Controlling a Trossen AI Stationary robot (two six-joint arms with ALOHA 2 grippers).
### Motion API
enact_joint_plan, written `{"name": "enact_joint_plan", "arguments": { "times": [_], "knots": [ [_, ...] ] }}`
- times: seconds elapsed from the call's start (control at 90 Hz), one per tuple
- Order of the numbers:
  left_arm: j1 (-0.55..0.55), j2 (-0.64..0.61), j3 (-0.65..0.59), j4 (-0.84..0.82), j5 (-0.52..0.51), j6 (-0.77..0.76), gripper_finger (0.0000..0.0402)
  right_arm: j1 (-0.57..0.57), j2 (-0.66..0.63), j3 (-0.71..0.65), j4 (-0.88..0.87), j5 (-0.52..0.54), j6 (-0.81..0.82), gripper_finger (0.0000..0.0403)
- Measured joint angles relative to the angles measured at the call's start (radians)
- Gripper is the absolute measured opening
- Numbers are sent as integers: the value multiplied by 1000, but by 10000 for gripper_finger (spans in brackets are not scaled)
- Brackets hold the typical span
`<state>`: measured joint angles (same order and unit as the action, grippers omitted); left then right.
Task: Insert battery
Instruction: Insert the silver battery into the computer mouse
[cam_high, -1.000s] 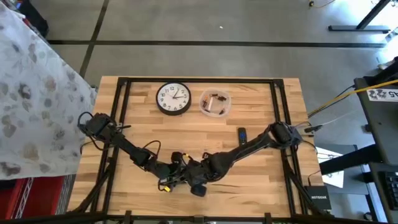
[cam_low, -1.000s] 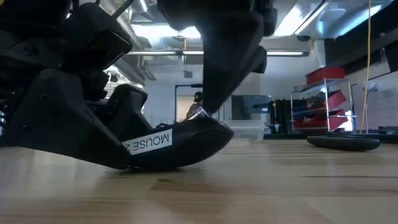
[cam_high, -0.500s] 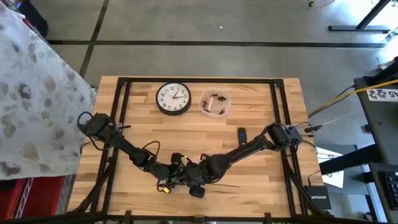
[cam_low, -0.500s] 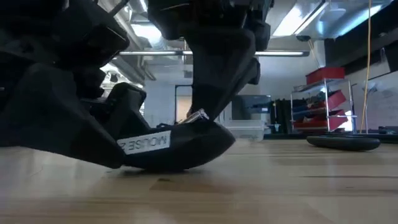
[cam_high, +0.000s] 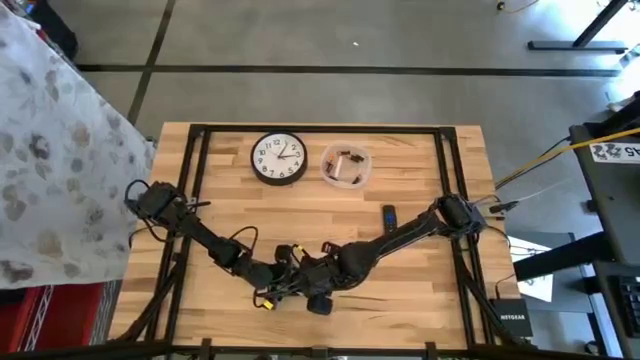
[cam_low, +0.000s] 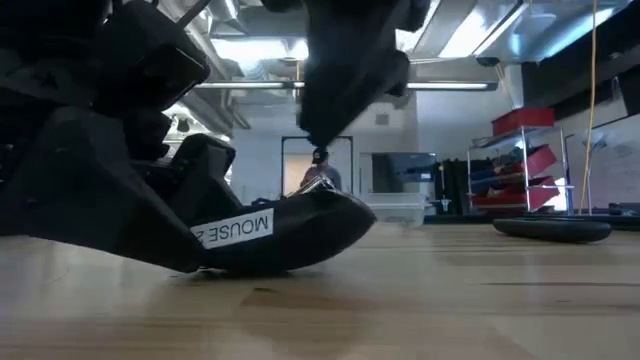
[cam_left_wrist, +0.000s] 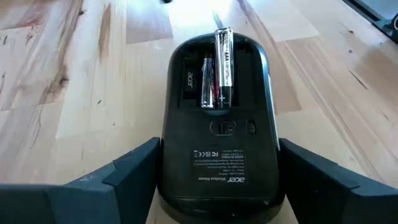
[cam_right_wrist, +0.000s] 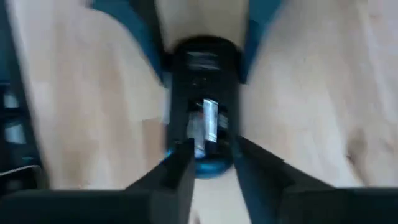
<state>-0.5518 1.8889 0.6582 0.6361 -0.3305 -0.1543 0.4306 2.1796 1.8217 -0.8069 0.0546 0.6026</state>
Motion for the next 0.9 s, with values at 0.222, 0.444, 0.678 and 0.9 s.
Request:
{"name": "enact_joint_plan", "arguments": {
  "times": [0.222,0.444,0.678,0.9],
  "knots": [
    [0,0,0,0,2,0,274,18,29,0,16,-15,-24,166],
    [0,0,0,1,2,-2,274,22,32,-19,18,19,16,139],
    [0,0,0,4,-1,-2,274,22,56,-29,34,26,19,106],
    [0,0,0,6,-3,-7,274,27,74,-26,36,-17,18,65]
  ]
}}
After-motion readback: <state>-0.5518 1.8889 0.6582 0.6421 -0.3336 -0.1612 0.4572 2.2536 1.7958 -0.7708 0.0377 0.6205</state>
